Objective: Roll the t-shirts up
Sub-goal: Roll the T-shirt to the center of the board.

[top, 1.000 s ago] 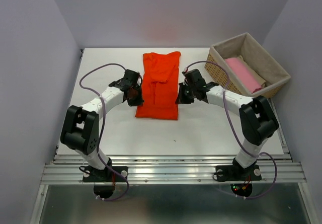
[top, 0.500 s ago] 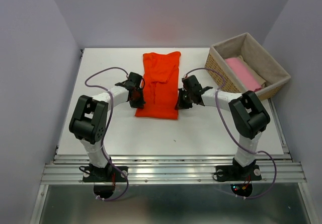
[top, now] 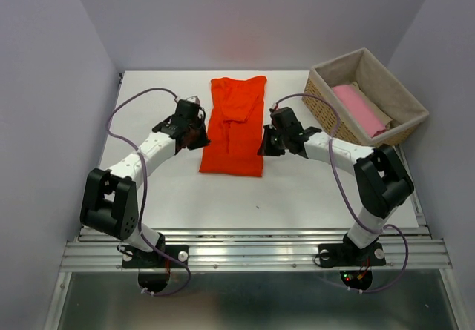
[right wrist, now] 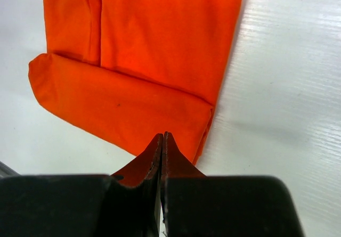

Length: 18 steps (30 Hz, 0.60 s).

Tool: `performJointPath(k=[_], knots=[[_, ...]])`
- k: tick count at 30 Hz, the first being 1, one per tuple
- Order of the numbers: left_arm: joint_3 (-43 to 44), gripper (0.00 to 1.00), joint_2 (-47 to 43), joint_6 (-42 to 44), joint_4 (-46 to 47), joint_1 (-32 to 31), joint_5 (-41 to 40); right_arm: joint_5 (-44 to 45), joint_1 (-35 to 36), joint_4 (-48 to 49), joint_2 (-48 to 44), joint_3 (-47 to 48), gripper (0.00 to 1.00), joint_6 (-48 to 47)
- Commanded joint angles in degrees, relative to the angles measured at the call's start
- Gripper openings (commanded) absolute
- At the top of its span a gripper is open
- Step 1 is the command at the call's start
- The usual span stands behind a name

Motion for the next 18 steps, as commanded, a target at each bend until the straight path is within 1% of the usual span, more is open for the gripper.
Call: performJointPath(k=[1, 3, 4, 6, 7, 8, 9, 10, 11, 13, 14, 18], knots=[[-4.62, 0.0, -4.35, -3.6, -0.15, 0.9, -0.9, -0.53, 0.32, 1.69, -3.35, -4.02, 0.01, 1.87], [-7.61, 0.0, -7.08, -5.54, 0.81, 1.78, -0.64, -1.06, 0.32, 3.36, -4.75, -6.31, 0.01, 3.8], [-9.27, 0.04, -7.87, -6.5, 1.08, 2.83, -0.37, -1.24, 0.32, 4.5, -6.07, -8.24, 0.01, 4.33], [-10.6, 0.16, -9.8, -7.21, 1.52, 3.72, -0.02, -1.85, 0.32, 5.56, -7.3, -9.92, 0.07, 6.43], [-11.21, 0.22, -10.33, -7.39, 1.78, 4.15, 0.15, -1.94, 0.32, 6.0, -7.83, -10.71, 0.21, 7.14], [-11.83, 0.33, -10.6, -7.65, 2.05, 4.42, 0.42, -2.2, 0.32, 7.4, -8.97, -12.37, 0.26, 8.02], [-12.97, 0.36, -10.86, -7.82, 2.31, 4.77, 1.2, -2.38, 0.32, 8.11, -9.41, -13.17, 0.33, 8.73], [-13.41, 0.4, -11.04, -8.26, 3.01, 5.38, 1.73, -2.64, 0.32, 8.72, -9.77, -13.97, 0.47, 10.3], [-14.03, 0.46, -11.04, -8.53, 3.36, 5.65, 2.26, -2.73, 0.32, 9.86, -10.38, -14.67, 0.5, 11.01], [-15.87, 0.51, -10.96, -9.49, 4.85, 6.26, 3.49, -3.17, 0.32, 11.1, -10.65, -16.51, 0.52, 13.02], [-16.57, 0.56, -11.04, -9.67, 5.82, 6.44, 4.19, -3.35, 0.32, 11.71, -10.74, -17.13, 0.52, 13.73], [-20.61, 0.58, -10.52, -10.64, 9.69, 7.23, 7.09, -4.31, 0.32, 17.16, -10.3, -20.21, 0.51, 17.08]])
